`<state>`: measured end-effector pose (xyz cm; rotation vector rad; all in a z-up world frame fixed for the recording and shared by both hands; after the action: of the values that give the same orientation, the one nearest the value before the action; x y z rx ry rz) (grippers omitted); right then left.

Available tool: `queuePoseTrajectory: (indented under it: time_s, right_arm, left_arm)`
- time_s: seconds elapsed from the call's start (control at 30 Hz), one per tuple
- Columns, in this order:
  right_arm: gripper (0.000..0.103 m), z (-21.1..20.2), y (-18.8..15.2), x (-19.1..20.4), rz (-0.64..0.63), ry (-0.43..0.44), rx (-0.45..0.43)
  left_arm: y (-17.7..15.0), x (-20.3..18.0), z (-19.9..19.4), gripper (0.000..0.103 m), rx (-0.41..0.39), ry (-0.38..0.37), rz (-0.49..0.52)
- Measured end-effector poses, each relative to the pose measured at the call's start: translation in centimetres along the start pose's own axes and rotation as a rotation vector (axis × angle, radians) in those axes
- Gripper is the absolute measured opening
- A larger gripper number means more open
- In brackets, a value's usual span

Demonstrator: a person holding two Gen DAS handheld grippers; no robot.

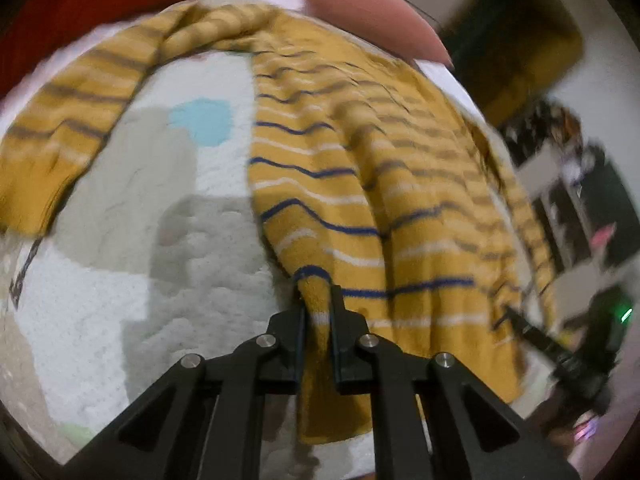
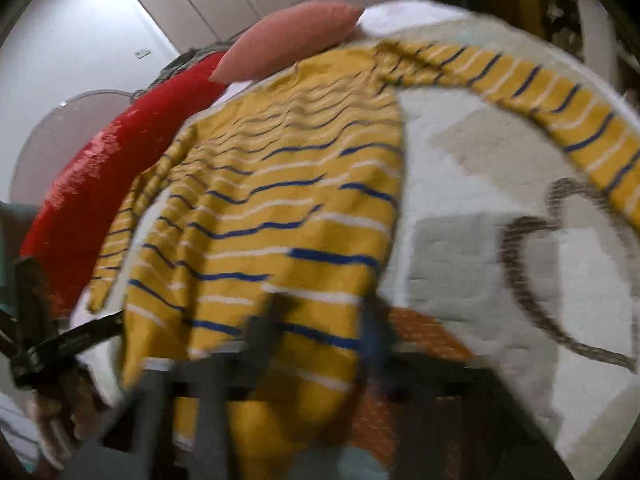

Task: Fold small clothes

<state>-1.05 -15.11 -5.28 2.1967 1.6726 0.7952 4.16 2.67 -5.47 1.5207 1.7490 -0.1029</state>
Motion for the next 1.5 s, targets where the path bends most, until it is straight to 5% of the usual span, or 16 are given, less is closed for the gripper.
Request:
queuePoseTrajectory:
  time_s: [0.2, 0.37, 0.43, 0.5, 0.57, 0.63, 0.7, 0.77, 0.97, 1.03, 1.07, 1.17, 1.27, 1.33, 1.4, 1.5]
  right_arm:
    - [0.006, -4.2, 0.5, -1.3, 0.059, 0.063, -0.046]
    - [0.004, -7.4, -2.7, -3.3, 0.089, 0.063, -0.041]
    - [0.005, -7.7, -4.0, -4.3, 0.064, 0.008, -0.03]
    - [0.005, -8.0, -4.2, -5.6, 0.06, -0.046, -0.044]
    - [0.008, -8.7, -3.5, -7.7, 0.084, -0.102, -0.075]
    - [0.023, -9.2, -2.1, -10.1, 0.101, -0.194, -0.117]
    - [0.063, -9.5, -1.1, -11.8, 0.082, -0.277, -0.153]
    - [0.07, -9.5, 0.0, -13.4, 0.021, -0.375, -0.193]
    - [0.07, -5.7, 3.3, -16.7, -0.227, -0.679, -0.195]
    - [0.048, -4.3, 4.1, -18.1, -0.268, -0.681, -0.159]
    - [0.011, -4.0, 4.6, -18.5, -0.252, -0.642, -0.142]
    - [0.005, -5.6, 8.1, -21.2, -0.093, -0.507, -0.14]
    - [0.006, -7.9, 12.4, -26.5, 0.092, -0.523, -0.201]
    - [0.015, -8.3, 14.1, -31.3, 0.243, -0.589, -0.196]
    - [0.042, -8.5, 14.1, -36.1, 0.401, -0.652, -0.15]
    - [0.051, -9.8, 13.0, -37.5, 0.522, -0.531, -0.2]
  left_arm:
    - [0.4, 1.7, -8.9, 0.008, -0.163, 0.062, -0.01]
    - [-2.7, 4.1, -13.2, 0.0, -0.199, 0.118, -0.047]
    - [-3.9, 4.9, -13.7, 0.0, -0.188, 0.105, -0.065]
    - [-4.6, 5.7, -14.2, 0.011, -0.184, 0.108, -0.07]
    - [-4.5, 6.1, -14.4, 0.047, -0.2, 0.151, -0.066]
    - [-4.0, 6.2, -14.8, 0.053, -0.236, 0.169, -0.06]
    - [-3.5, 5.6, -14.4, 0.057, -0.234, 0.17, -0.031]
    - [-3.4, 4.7, -13.6, 0.063, -0.222, 0.175, 0.002]
    - [-3.3, 2.3, -9.6, 0.063, -0.126, 0.178, 0.067]
    - [-3.2, 1.4, -8.6, 0.063, -0.107, 0.178, 0.086]
    - [-3.1, 1.1, -8.3, 0.063, -0.103, 0.182, 0.095]
    - [-2.4, 0.5, -7.3, 0.063, -0.088, 0.206, 0.121]
    - [-1.8, 0.1, -5.9, 0.063, -0.066, 0.189, 0.093]
    - [-1.8, -0.2, -5.1, 0.063, -0.053, 0.16, 0.068]
    - [-2.0, -1.0, -4.6, 0.064, -0.044, 0.134, 0.06]
    - [-2.3, -1.5, -4.0, 0.071, -0.037, 0.153, 0.097]
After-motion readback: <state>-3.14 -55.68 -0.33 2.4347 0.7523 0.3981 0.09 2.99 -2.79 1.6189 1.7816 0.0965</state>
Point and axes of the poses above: each gripper's, at about its wrist camera, not at the fingertips, and z roughly the way its jaws point, x to its left, y to its top, the point moved 9 cm from there along z, roughly the way its jaws point, and after that the axes turned 13 degrees about -y, right-handed, at the moved point
